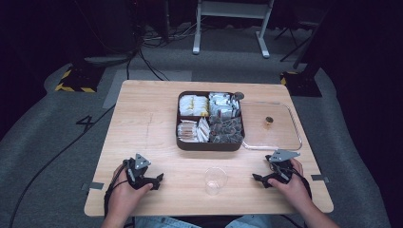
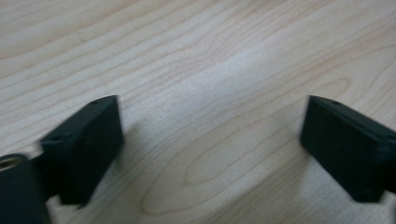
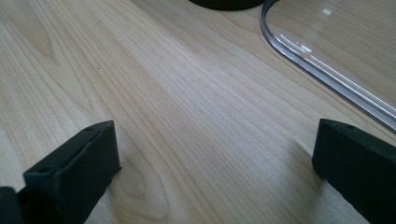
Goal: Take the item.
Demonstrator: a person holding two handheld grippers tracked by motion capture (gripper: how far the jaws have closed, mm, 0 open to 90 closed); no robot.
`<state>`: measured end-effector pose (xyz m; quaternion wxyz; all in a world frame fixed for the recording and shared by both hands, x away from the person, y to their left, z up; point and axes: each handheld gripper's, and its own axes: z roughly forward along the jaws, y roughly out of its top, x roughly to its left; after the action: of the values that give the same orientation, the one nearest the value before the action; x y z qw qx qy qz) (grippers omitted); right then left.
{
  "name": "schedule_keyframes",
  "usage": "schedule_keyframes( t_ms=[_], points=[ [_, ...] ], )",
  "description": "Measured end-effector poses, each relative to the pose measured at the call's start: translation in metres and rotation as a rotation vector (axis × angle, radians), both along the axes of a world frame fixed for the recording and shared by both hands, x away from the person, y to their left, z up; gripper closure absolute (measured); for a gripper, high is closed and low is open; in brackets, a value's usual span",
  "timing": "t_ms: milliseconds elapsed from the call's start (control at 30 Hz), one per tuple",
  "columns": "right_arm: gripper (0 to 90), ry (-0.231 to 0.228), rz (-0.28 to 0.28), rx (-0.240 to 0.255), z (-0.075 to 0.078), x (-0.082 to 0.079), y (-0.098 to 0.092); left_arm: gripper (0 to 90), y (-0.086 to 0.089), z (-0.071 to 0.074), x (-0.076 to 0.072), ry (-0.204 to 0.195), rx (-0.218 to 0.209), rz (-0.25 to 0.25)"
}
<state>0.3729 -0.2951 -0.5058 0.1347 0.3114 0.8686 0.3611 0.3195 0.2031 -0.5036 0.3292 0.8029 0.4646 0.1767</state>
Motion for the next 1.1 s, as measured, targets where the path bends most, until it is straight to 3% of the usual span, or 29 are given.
schedule_keyframes(
  t_ms=[233, 400, 767, 833, 1000, 1100],
  points=[
    [0.6, 0.000, 0.000, 0.000, 0.000, 0.000, 0.000, 32.1, -0.004, 0.006, -0.002, -0.001, 0.014, 0.023],
    [0.6, 0.000, 0.000, 0.000, 0.000, 0.000, 0.000, 34.4, -0.006, 0.014, -0.004, 0.009, -0.019, 0.038],
    [0.6, 0.005, 0.006, 0.004, 0.000, 0.001, 0.000, 34.3, -0.023, 0.051, -0.005, 0.006, -0.043, -0.043],
    [0.6, 0.005, 0.006, 0.004, 0.000, 0.001, 0.000, 33.9, -0.030, 0.062, -0.003, -0.005, -0.026, -0.081],
    [0.7, 0.005, 0.015, 0.005, 0.000, 0.001, -0.001, 33.9, -0.039, 0.075, 0.003, -0.017, -0.061, -0.126],
    [0.6, 0.004, 0.019, 0.005, 0.000, 0.002, -0.001, 33.8, -0.044, 0.082, 0.009, -0.026, -0.059, -0.144]
  ],
)
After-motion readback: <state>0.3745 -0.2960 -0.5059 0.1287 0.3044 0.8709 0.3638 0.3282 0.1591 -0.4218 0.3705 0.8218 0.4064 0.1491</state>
